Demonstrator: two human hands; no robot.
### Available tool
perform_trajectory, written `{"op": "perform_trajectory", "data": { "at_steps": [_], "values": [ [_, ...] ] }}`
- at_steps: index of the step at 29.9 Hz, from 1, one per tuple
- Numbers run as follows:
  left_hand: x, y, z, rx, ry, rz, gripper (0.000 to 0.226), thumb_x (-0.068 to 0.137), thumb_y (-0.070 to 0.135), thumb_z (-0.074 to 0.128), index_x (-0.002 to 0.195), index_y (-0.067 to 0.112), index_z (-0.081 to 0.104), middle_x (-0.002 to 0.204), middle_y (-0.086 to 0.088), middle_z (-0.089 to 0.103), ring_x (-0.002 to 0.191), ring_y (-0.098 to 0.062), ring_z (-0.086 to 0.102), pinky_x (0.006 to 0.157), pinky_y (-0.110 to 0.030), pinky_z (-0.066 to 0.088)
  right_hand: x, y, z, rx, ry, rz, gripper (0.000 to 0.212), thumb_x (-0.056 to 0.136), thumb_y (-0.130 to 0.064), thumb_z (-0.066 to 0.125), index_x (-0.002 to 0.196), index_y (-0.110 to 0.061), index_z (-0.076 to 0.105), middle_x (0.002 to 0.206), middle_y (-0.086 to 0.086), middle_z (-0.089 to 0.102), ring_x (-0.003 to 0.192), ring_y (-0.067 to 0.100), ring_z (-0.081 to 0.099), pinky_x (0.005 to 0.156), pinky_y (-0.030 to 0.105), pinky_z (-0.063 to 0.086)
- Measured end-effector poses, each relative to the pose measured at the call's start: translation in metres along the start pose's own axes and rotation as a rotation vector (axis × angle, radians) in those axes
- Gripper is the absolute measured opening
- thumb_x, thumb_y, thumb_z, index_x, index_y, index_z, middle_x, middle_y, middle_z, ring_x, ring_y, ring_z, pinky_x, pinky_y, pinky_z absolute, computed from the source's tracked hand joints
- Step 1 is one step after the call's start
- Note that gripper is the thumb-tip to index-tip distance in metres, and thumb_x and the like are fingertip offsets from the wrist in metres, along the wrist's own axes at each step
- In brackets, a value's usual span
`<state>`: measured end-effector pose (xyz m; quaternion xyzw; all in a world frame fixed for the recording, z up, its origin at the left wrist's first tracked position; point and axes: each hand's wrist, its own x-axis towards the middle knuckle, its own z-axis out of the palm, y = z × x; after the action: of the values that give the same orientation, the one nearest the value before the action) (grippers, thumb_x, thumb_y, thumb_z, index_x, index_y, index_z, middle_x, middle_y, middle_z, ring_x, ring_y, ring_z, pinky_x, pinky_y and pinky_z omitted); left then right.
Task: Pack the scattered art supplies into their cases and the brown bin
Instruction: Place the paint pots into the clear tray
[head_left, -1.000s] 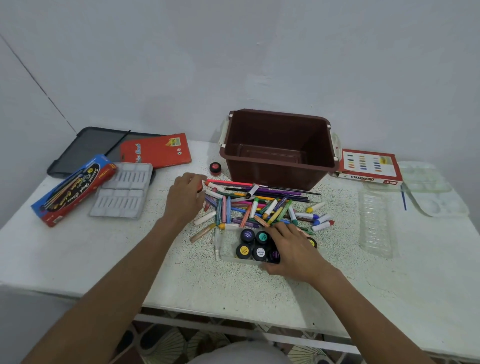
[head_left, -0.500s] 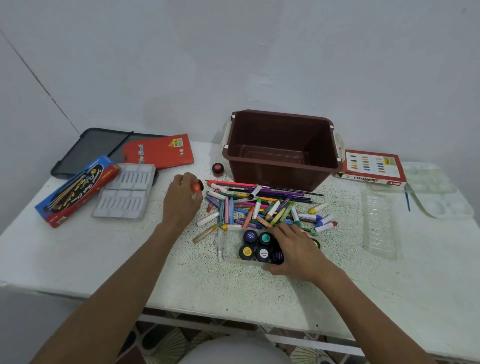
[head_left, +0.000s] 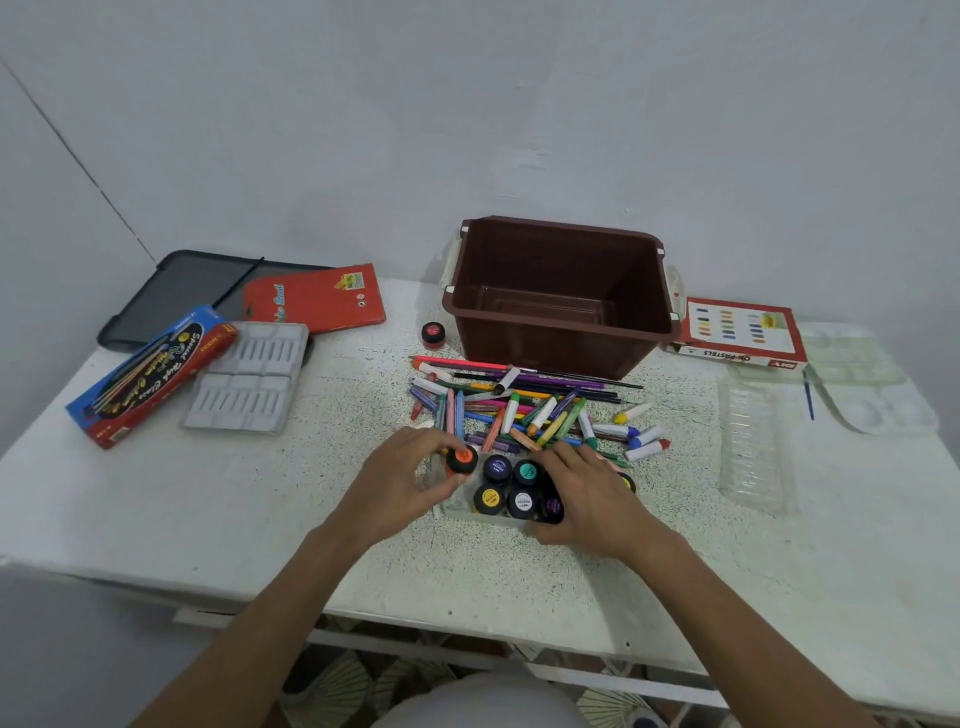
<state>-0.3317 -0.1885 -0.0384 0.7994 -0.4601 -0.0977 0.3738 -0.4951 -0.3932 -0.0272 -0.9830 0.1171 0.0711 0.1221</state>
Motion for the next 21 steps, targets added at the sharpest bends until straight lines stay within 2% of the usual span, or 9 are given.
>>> {"op": "perform_trajectory", "data": {
  "at_steps": [5,8,12,21],
  "values": [
    [-0.004,-0.006,0.012,0.009,-0.038,0.022,0.031,0.083,0.027,0.074,0.112,0.028,0.064,0.111,0.010,0.063,0.107,-0.006,0.049,0.088,-0.026,0.042,-0.002,0.000,0.000,0.002,0.003,-0.002,0.086,0.075,-0.065,0.065,0.144,-0.024,0.035,0.132,-0.004,0.042,0.119,0.020,0.038,0.104,0.038,0.038],
    [-0.004,-0.010,0.019,0.107,-0.007,0.089,0.032,0.080,0.025,0.077,0.110,0.023,0.067,0.110,0.009,0.066,0.105,-0.009,0.048,0.088,-0.033,0.041,-0.002,-0.001,0.000,0.008,0.005,-0.002,0.086,0.076,-0.065,0.065,0.145,-0.023,0.034,0.133,-0.003,0.042,0.120,0.020,0.038,0.104,0.038,0.037],
    [-0.002,-0.017,0.025,0.214,0.011,0.178,0.032,0.078,0.027,0.079,0.107,0.023,0.068,0.111,0.011,0.067,0.102,-0.009,0.045,0.083,-0.033,0.038,-0.003,-0.001,0.000,0.001,0.008,0.001,0.087,0.076,-0.066,0.063,0.146,-0.023,0.033,0.133,-0.003,0.042,0.120,0.020,0.038,0.105,0.037,0.036],
    [0.001,-0.018,0.028,0.212,0.050,0.115,0.033,0.076,0.027,0.081,0.104,0.022,0.066,0.115,0.005,0.056,0.108,-0.013,0.048,0.089,-0.032,0.038,-0.003,0.000,0.001,0.009,0.006,0.002,0.087,0.076,-0.066,0.063,0.146,-0.024,0.033,0.133,-0.003,0.042,0.120,0.020,0.038,0.106,0.038,0.037]
  ]
}}
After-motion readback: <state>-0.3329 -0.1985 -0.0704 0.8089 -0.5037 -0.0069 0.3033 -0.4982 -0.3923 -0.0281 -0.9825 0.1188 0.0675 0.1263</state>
